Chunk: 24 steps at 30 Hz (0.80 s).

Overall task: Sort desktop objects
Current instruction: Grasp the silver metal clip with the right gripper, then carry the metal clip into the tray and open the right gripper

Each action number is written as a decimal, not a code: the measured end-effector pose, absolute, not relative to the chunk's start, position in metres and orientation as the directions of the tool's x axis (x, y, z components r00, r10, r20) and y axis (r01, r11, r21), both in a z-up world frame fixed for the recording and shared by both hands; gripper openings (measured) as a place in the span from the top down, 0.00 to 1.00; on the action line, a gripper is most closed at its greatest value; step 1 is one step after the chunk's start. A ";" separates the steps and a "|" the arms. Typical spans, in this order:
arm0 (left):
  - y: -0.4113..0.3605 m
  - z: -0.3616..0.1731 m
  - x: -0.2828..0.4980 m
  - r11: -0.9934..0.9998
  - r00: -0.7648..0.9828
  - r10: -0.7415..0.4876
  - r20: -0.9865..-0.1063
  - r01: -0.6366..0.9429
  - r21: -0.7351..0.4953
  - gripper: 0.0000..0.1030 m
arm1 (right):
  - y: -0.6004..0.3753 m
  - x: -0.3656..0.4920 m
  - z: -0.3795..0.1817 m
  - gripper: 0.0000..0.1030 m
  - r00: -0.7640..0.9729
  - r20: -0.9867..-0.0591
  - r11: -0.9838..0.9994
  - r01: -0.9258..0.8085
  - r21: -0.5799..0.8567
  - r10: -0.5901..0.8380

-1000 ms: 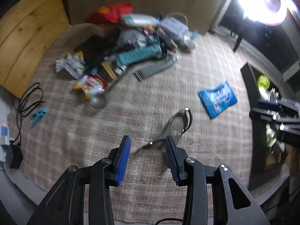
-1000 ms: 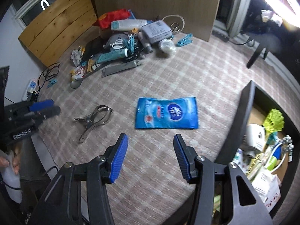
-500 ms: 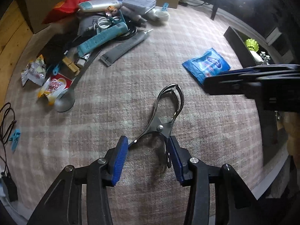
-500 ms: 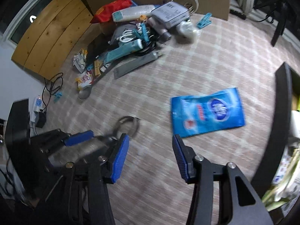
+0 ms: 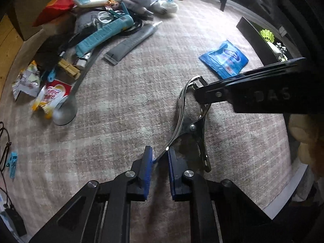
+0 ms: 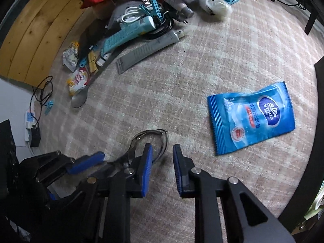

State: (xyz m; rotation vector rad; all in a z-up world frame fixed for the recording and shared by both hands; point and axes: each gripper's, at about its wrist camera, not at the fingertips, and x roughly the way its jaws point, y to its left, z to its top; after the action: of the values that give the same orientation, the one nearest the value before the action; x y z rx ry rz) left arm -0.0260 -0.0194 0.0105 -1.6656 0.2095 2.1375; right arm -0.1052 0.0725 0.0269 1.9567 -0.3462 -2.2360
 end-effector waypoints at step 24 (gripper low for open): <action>0.096 0.063 -0.014 -0.821 -0.211 0.388 -0.897 -0.521 -0.233 0.93 | 0.167 -0.082 0.082 0.90 -0.273 -0.943 -0.966 -0.121 0.228 -0.189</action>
State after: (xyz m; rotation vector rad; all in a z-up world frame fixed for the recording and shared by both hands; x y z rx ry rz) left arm -0.0144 0.0962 0.0627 -1.4806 0.1590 2.0667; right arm -0.0816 0.1675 0.0818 1.8674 -0.3987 -2.4405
